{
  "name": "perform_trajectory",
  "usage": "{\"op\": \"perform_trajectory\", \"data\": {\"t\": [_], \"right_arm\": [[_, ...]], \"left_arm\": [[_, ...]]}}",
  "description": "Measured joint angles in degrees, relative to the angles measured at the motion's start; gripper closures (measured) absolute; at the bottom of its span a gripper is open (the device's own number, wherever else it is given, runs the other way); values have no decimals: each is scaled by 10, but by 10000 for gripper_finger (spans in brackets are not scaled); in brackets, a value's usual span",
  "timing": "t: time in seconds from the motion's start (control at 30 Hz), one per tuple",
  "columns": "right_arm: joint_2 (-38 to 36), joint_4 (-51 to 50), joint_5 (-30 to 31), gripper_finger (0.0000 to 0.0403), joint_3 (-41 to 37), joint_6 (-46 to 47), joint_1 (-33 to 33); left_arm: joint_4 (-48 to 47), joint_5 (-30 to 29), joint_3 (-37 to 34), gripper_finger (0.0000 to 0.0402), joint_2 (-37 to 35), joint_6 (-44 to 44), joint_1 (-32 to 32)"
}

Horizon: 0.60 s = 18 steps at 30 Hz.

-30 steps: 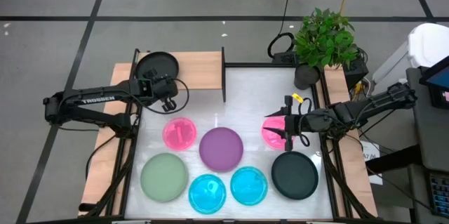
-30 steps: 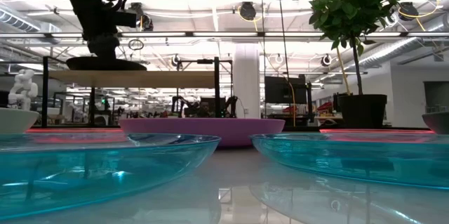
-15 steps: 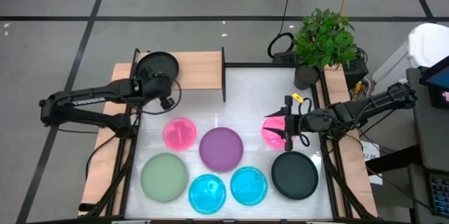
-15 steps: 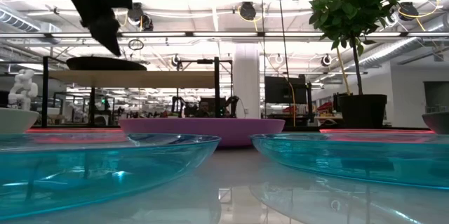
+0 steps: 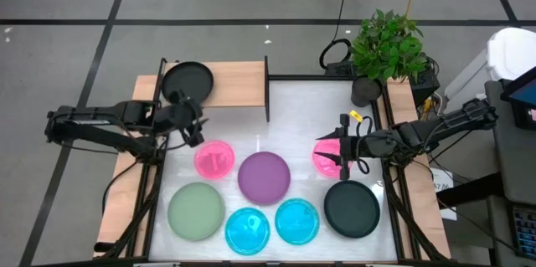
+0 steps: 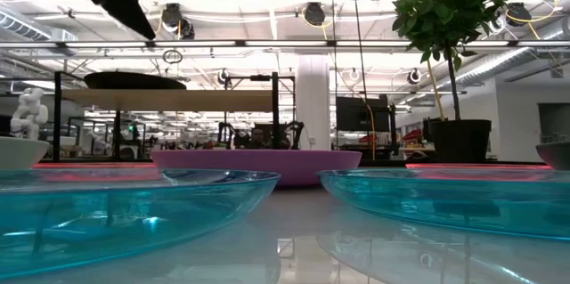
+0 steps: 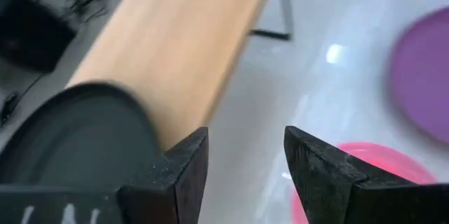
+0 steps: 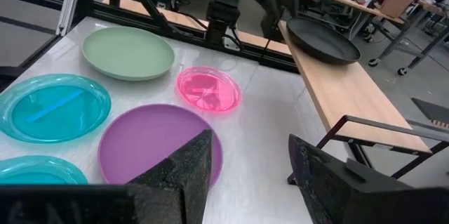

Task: Place and stack plates onto a shelf
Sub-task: Put the right pink transparent plate on the shelf

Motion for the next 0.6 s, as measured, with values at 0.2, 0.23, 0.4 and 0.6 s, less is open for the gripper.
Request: {"op": "perform_trajectory", "data": {"t": [0.2,0.23,0.4,0.6], "right_arm": [[0,-4,0,234,0,19,0],[0,-3,0,234,0,21,0],[1,2,0,234,-18,25,0],[1,5,0,234,-34,44,0]], "left_arm": [[8,4,0,208,3,4,-91],[8,7,0,208,3,4,-105],[9,13,0,208,6,-14,-174],[56,12,0,208,25,-15,-247]]}}
